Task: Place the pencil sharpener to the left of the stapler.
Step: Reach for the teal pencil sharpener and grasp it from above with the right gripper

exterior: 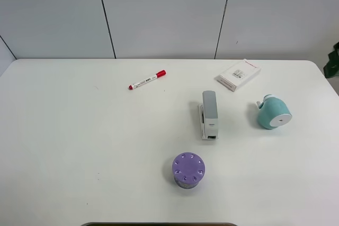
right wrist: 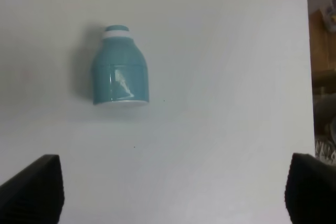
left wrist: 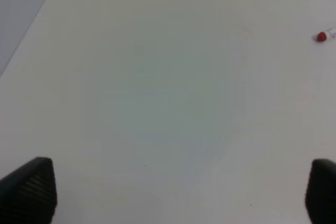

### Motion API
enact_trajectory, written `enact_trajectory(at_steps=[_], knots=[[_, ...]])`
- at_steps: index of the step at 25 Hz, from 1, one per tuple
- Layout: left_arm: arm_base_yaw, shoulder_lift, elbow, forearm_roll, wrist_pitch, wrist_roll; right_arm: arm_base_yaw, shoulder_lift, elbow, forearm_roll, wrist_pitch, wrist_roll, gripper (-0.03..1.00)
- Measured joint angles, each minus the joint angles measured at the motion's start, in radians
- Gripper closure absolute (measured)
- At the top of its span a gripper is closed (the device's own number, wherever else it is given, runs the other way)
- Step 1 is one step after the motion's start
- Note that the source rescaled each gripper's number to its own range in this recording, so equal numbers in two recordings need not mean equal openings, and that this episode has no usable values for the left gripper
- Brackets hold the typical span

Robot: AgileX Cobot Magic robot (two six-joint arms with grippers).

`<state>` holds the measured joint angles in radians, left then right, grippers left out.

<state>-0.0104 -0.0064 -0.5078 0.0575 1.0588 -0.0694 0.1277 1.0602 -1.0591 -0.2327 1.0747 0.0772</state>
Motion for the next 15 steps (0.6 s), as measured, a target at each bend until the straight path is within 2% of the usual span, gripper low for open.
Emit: enact_trajectory(at_steps=[7, 15], knots=[[0.000, 0.000, 0.000, 0.000, 0.000, 0.000, 0.000, 0.233, -0.116, 0.000, 0.015, 0.006, 0.10], [0.000, 0.000, 0.000, 0.000, 0.000, 0.000, -0.006, 0.428, -0.184, 0.034, 0.013, -0.012, 0.10]])
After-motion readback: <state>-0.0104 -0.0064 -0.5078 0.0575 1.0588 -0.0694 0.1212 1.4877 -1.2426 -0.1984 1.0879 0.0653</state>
